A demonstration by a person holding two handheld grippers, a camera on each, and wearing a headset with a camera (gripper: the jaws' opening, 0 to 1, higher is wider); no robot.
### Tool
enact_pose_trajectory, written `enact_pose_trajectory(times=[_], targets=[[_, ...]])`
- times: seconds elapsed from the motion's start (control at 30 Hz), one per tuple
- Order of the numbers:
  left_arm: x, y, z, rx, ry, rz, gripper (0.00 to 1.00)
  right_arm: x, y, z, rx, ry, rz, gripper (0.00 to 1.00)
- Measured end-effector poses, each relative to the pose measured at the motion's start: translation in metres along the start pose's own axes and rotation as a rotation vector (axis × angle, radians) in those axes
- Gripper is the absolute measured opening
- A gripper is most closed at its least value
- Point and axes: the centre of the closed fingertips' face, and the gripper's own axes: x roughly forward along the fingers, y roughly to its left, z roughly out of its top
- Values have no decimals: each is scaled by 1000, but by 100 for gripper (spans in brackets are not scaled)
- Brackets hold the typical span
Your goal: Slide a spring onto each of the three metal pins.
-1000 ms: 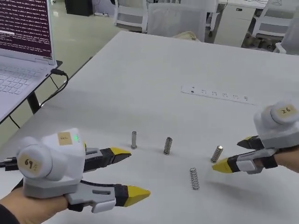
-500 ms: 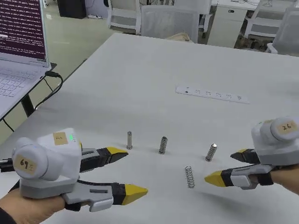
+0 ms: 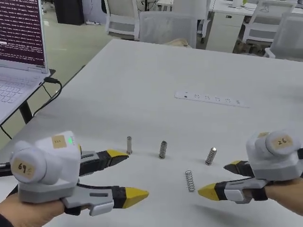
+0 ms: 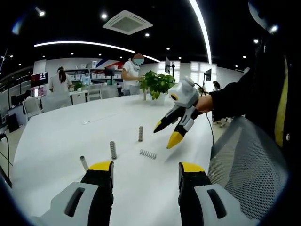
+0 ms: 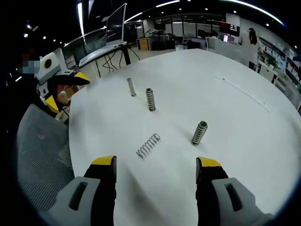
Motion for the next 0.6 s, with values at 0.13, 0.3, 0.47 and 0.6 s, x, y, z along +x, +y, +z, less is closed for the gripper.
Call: enact_pose_trajectory(times=[0.13, 0.3, 0.47, 0.6], targets=[[-1, -3, 1, 4, 0, -2, 50, 0, 6, 0, -2, -3, 3, 67], [-2, -3, 2, 5, -1, -1, 50, 4, 12, -1, -7, 0, 13, 67], [-4, -3, 1, 3, 1, 1, 50, 11, 16, -3, -10, 10, 22, 63], [-4, -3, -1, 0, 5, 2, 50, 19, 18, -3, 0, 14, 32, 58]])
